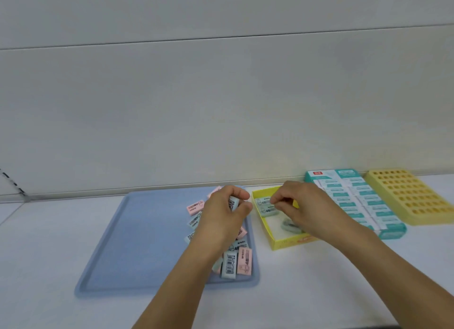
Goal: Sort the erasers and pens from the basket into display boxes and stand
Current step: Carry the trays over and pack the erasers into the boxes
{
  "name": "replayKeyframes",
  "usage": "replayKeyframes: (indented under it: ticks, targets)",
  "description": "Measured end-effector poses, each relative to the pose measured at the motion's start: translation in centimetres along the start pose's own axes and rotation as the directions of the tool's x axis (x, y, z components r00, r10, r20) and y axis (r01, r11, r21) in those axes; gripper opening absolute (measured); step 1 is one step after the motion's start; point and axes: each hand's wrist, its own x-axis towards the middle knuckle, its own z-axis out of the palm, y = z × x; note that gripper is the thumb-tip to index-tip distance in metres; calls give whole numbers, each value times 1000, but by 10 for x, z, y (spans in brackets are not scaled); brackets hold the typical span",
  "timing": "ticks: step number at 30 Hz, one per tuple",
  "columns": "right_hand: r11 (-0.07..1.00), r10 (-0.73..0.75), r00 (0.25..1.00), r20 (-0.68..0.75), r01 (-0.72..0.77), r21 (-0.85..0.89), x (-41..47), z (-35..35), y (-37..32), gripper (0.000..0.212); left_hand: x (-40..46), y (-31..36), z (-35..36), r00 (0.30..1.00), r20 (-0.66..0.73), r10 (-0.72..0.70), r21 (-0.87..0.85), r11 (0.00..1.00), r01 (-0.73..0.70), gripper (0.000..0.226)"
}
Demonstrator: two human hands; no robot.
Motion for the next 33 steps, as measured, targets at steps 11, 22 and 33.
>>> replayKeyframes:
  ticks: [11, 22, 33]
  targets:
    - [853, 254, 911, 325, -53, -520, 7, -9, -3, 19, -7, 1, 0, 999, 18, -30, -16, 999, 30, 3]
    - [935, 104, 951, 291, 6, -354, 11, -3, 3, 27, -3, 4, 12, 996, 87, 24, 287, 957, -49, 21]
    - [963, 132, 943, 307, -48, -266, 8, -3, 13, 24, 0, 13, 21, 992, 116, -55, 475, 880, -7, 54]
